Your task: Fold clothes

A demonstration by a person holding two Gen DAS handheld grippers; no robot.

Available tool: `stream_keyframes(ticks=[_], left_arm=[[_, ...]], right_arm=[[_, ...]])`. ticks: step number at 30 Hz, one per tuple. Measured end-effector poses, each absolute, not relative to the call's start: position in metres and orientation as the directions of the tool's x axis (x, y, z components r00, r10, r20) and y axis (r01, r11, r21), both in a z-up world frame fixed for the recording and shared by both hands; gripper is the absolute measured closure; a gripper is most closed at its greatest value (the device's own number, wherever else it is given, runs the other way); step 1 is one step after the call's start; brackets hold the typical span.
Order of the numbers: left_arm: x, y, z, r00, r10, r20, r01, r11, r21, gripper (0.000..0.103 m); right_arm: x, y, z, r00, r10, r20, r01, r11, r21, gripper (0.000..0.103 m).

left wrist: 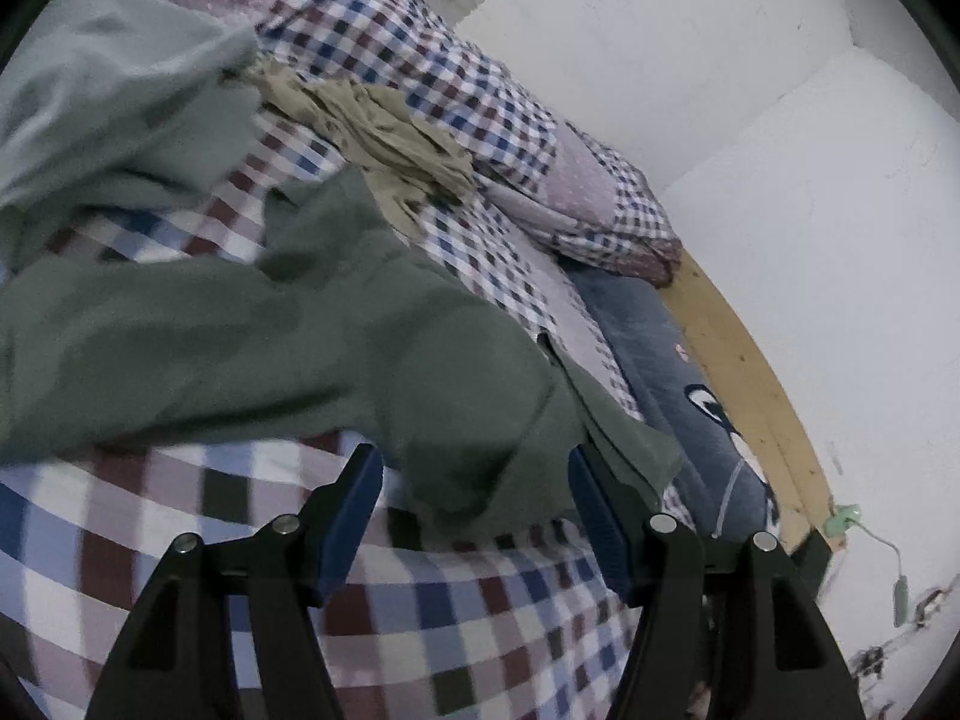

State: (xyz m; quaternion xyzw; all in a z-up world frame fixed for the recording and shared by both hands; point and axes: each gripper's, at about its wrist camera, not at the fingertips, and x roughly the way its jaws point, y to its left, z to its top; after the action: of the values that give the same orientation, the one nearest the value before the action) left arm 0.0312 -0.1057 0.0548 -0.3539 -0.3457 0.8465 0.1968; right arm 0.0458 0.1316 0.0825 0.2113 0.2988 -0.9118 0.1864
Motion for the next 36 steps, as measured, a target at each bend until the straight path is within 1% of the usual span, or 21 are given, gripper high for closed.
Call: stream_keyframes(ticks=[3, 6, 9, 10, 13, 16, 18, 22, 27, 30, 31, 33, 36], left_arm=[[0.033, -0.091, 0.052, -0.635, 0.631, -0.444, -0.123, -0.651, -0.749, 0.035], [0.036, -0.073, 0.053, -0.595, 0.679, -0.430, -0.169, -0.628, -0.759, 0.035], [0.041, -0.054, 0.055, -0.556, 0.716, -0.422, -0.220, -0.616, -0.756, 0.035], [0.044, -0.049, 0.056, -0.547, 0.720, -0.427, -0.228, -0.619, -0.751, 0.033], [0.053, -0.040, 0.056, -0.556, 0.698, -0.452, -0.218, -0.647, -0.731, 0.032], [0.068, -0.047, 0.053, -0.612, 0.652, -0.448, -0.156, -0.654, -0.740, 0.032], [0.081, -0.057, 0.049, -0.653, 0.616, -0.441, -0.100, -0.647, -0.756, 0.031], [0.110, -0.083, 0.033, -0.707, 0.554, -0.440, 0.044, -0.586, -0.809, 0.031], [0.136, -0.093, 0.007, -0.695, 0.558, -0.454, 0.176, -0.480, -0.859, 0.031], [0.141, -0.076, -0.004, -0.659, 0.620, -0.426, 0.179, -0.421, -0.890, 0.030], [0.141, -0.068, -0.007, -0.638, 0.648, -0.415, 0.174, -0.404, -0.898, 0.029], [0.130, -0.044, -0.014, -0.563, 0.732, -0.383, 0.147, -0.368, -0.918, 0.028], [0.114, -0.026, -0.014, -0.559, 0.738, -0.377, 0.113, -0.383, -0.917, 0.028]], right_arm=[[0.090, 0.119, 0.084, -0.796, -0.319, -0.514, 0.568, -0.688, -0.452, 0.102], [0.145, 0.096, 0.075, -0.734, -0.416, -0.537, 0.673, -0.555, -0.490, 0.102], [0.194, 0.077, 0.058, -0.681, -0.461, -0.569, 0.732, -0.424, -0.533, 0.102], [0.205, 0.074, 0.054, -0.670, -0.465, -0.578, 0.742, -0.401, -0.537, 0.102], [0.228, 0.075, 0.046, -0.656, -0.464, -0.596, 0.755, -0.386, -0.531, 0.102], [0.232, 0.087, 0.053, -0.658, -0.464, -0.593, 0.752, -0.443, -0.489, 0.102], [0.229, 0.098, 0.063, -0.658, -0.470, -0.588, 0.748, -0.500, -0.438, 0.102], [0.214, 0.126, 0.082, -0.651, -0.497, -0.574, 0.726, -0.627, -0.282, 0.102], [0.193, 0.153, 0.091, -0.641, -0.516, -0.568, 0.672, -0.735, -0.091, 0.102], [0.183, 0.168, 0.097, -0.637, -0.533, -0.557, 0.634, -0.773, 0.014, 0.102], [0.182, 0.172, 0.100, -0.635, -0.542, -0.550, 0.626, -0.779, 0.045, 0.102], [0.178, 0.182, 0.106, -0.632, -0.560, -0.535, 0.608, -0.787, 0.106, 0.102], [0.182, 0.185, 0.112, -0.630, -0.578, -0.520, 0.603, -0.785, 0.141, 0.102]])
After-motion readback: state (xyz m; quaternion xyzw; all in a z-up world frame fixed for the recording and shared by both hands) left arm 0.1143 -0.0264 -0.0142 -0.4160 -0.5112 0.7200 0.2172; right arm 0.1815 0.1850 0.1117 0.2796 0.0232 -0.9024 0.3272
